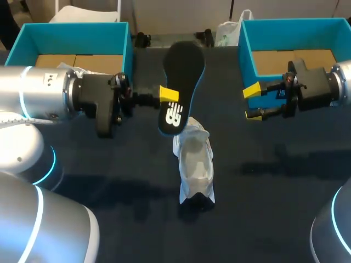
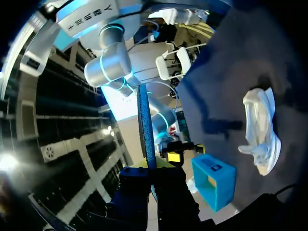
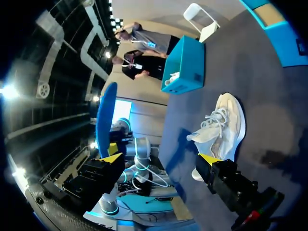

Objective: Take the shoe out of the shoebox, open the shoe tongue, remove and reinsert the insole, then place the shoe into the shoebox

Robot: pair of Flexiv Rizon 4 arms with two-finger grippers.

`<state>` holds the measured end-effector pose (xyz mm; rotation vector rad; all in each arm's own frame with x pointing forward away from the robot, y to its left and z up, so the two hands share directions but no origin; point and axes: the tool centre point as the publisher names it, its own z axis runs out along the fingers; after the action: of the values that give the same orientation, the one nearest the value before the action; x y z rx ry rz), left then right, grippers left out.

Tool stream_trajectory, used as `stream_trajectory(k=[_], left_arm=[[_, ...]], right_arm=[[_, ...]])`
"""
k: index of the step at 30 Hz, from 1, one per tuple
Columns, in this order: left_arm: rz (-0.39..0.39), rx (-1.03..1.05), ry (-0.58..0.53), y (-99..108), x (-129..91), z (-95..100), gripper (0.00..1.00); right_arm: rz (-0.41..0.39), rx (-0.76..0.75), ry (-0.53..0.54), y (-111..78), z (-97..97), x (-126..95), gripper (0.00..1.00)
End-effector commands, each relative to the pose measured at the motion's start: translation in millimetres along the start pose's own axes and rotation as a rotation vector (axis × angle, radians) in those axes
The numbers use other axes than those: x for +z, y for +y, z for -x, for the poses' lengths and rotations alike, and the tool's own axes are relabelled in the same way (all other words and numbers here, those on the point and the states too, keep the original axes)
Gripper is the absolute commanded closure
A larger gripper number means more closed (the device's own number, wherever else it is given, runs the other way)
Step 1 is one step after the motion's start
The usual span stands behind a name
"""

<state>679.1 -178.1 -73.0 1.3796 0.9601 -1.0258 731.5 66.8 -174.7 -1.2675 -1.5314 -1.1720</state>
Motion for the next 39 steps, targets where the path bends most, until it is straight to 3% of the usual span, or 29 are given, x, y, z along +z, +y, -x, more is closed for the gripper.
stream_trajectory(k=[1,7,11,18,32,39], left_arm=[[0.009,0.158,-0.002,3.9,5.0,-20.7,1.0],[0.054,0.174,0.106,22.9,11.9,-61.6,1.0],[0.066,0.121,0.117,31.3,15.4,-78.9,1.0],[0.102,0.07,0.126,28.4,15.5,-85.6,1.0],[0.08,0.05,0.133,19.4,13.6,-86.6,1.0],[0.105,0.019,0.15,11.8,18.8,-101.7,1.0]], right_arm=[[0.0,0.0,0.0,0.5,0.3,1.0,0.0],[0.0,0.0,0.0,0.5,0.3,1.0,0.0],[0.0,0.0,0.0,0.5,0.3,1.0,0.0],[0.0,0.0,0.0,0.5,0.3,1.0,0.0],[0.0,0.0,0.0,0.5,0.3,1.0,0.0],[0.0,0.02,-0.002,20.0,-2.1,22.6,0.0]])
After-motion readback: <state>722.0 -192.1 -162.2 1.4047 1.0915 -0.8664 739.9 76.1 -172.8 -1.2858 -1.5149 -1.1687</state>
